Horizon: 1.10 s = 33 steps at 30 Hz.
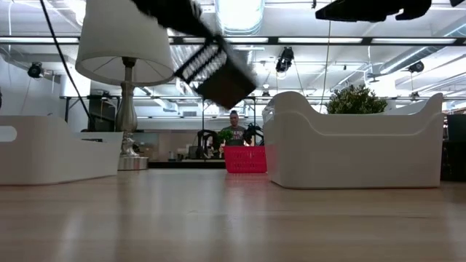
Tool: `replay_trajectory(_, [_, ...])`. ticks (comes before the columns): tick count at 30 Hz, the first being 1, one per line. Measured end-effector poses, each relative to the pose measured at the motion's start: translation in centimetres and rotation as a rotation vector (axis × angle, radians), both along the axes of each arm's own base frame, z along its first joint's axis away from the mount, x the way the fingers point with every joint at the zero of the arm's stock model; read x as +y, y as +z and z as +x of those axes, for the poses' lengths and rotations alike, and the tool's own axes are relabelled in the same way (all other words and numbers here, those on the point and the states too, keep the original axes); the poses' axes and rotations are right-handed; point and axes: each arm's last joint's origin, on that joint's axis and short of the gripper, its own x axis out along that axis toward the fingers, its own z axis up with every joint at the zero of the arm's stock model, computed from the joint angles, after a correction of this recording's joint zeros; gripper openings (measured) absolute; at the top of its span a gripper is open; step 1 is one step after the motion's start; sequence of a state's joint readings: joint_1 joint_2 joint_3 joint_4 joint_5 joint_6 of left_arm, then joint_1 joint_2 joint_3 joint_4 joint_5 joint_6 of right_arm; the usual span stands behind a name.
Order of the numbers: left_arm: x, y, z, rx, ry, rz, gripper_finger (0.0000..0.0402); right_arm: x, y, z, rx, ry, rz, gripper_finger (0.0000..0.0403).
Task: Stack baskets by color
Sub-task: Stack the top left black bin into the top right black bin
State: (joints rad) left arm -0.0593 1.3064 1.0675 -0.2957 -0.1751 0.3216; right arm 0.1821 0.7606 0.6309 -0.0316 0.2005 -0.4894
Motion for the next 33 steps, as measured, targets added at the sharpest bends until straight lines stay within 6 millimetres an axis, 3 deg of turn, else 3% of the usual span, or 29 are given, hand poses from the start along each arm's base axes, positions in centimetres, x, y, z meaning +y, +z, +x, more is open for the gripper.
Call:
replay_trajectory(4, [-1.5, 0.7, -0.4, -0.156, -0.288, -0.028, 0.0000, 0.1, 0.4, 0.0, -0.013, 0.111, 0.006, 0.0159])
replay_trajectory(11, [-2.5, -0.7, -0.6, -0.388, -0.670, 0.023, 0.0000, -0.8, 1.9, 0.1, -0.068, 0.287, 0.018, 0.0160])
replay_trajectory(18, [-2.9, -2.3, -1.2, -0.483, -0.791, -0.024, 0.0000, -1.9, 4.0, 0.4, -0.104, 0.454, 0.108, 0.0160])
replay_trajectory(23, [-3.2, -2.6, -1.7, -0.594, -0.939, -0.029, 0.0000, -2.5, 3.2, 2.0, -0.056, 0.533, 0.157, 0.0160])
replay_trajectory(33, [-3.2, -3.2, -1.6, -0.588, -0.951, -0.030, 0.0000, -4.1, 2.3, 5.5, -0.155, 0.671, 0.201, 0.0160])
